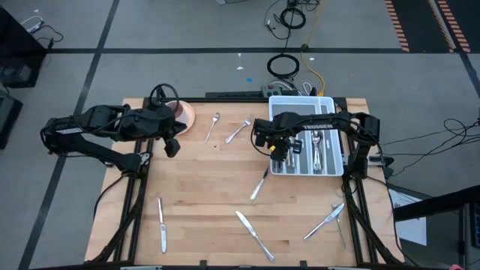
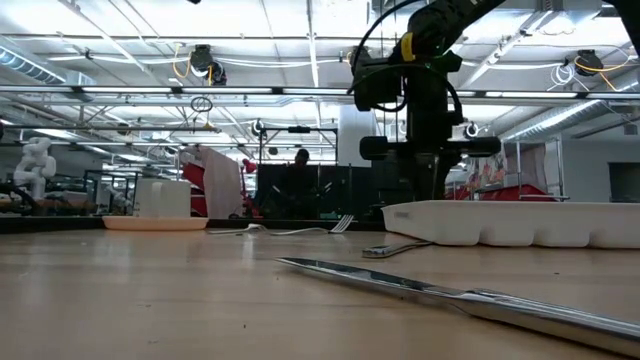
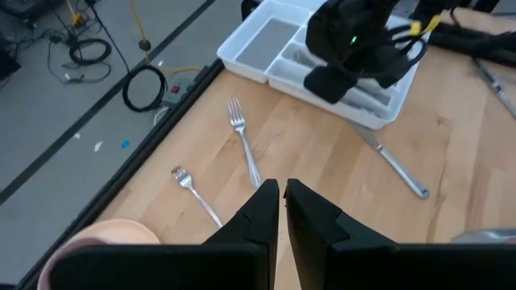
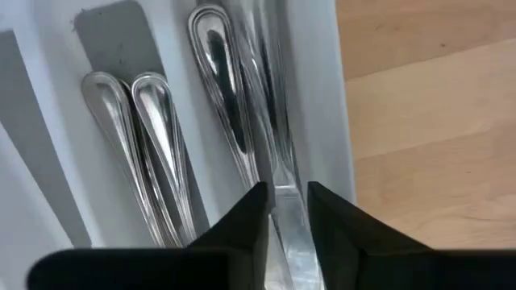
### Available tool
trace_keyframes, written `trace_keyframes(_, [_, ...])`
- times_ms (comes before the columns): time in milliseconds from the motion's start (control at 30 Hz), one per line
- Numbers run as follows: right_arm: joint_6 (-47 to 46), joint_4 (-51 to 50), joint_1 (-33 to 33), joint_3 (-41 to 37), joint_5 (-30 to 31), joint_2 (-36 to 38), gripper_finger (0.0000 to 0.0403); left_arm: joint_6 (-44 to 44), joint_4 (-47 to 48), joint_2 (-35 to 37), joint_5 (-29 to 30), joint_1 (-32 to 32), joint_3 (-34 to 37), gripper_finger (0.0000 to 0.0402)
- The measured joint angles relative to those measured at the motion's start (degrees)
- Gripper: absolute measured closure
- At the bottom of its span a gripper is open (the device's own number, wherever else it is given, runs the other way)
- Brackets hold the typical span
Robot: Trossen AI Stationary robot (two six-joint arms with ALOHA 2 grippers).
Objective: Sort silverware
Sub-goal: Put the silver knife into the white silverware tray, then put the silver fork into the white silverware tray
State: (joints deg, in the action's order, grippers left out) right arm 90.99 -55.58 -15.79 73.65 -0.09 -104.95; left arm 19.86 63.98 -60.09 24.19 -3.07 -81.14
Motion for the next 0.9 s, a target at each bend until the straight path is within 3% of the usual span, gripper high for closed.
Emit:
trace_keyframes(300, [-6.7, -0.28, 0.0, -0.02, 0.14, 0.24, 0.0271, 2.01, 2.58, -4.59, -2.66, 0.9, 0.0, 0.0368])
trace_keyframes(500, [-19.33, 0.17, 0.02, -0.02, 0.16, 2.84, 0.0254, 2.44, 2.51, -8.48, -5.16, 3.86, 0.0, 0.0368])
trace_keyframes(667, [-32.19, 0.11, 0.02, 1.41, 0.18, 6.96, 0.0248, 9.66, 1.37, -12.82, -6.58, 9.46, 0.0, 0.0368])
trace_keyframes(900, [-51.91, -0.13, -0.31, 3.39, 0.14, 14.14, 0.0247, 2.95, -3.8, -21.62, -14.67, 17.49, 0.0, 0.0368])
